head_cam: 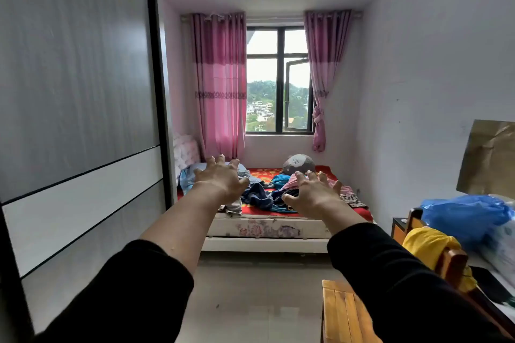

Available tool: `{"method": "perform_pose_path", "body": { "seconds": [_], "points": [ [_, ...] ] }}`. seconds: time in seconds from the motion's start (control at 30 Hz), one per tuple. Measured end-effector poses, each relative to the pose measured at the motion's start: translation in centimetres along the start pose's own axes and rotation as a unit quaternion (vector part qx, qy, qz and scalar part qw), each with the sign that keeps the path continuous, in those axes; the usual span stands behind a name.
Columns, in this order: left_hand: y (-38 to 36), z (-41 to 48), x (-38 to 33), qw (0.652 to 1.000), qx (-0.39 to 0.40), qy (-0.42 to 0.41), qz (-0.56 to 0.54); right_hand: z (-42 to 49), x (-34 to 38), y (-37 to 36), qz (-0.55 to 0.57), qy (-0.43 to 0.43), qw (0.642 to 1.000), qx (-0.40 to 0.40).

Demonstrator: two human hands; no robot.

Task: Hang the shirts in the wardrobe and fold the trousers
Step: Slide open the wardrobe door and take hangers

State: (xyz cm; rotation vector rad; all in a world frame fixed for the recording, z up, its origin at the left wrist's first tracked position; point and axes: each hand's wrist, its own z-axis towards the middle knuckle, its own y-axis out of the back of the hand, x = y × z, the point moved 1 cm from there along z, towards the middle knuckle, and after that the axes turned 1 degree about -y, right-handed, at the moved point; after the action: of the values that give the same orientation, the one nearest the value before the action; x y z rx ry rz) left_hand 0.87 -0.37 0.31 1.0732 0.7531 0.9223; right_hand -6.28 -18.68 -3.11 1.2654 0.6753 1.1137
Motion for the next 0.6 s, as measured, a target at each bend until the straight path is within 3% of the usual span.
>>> {"method": "perform_pose_path", "body": {
  "seconds": [0.3,0.6],
  "points": [
    [-3.0,2.9,-0.5,0.999,-0.050,0.002,-0.009,3.8,0.1,-2.2,-0.001,0.033,0.999,-0.035],
    [-7.9,11.7,4.3,0.999,-0.033,0.036,0.012,14.1,4.7,-7.7,0.006,0.074,0.997,-0.026]
  ]
}}
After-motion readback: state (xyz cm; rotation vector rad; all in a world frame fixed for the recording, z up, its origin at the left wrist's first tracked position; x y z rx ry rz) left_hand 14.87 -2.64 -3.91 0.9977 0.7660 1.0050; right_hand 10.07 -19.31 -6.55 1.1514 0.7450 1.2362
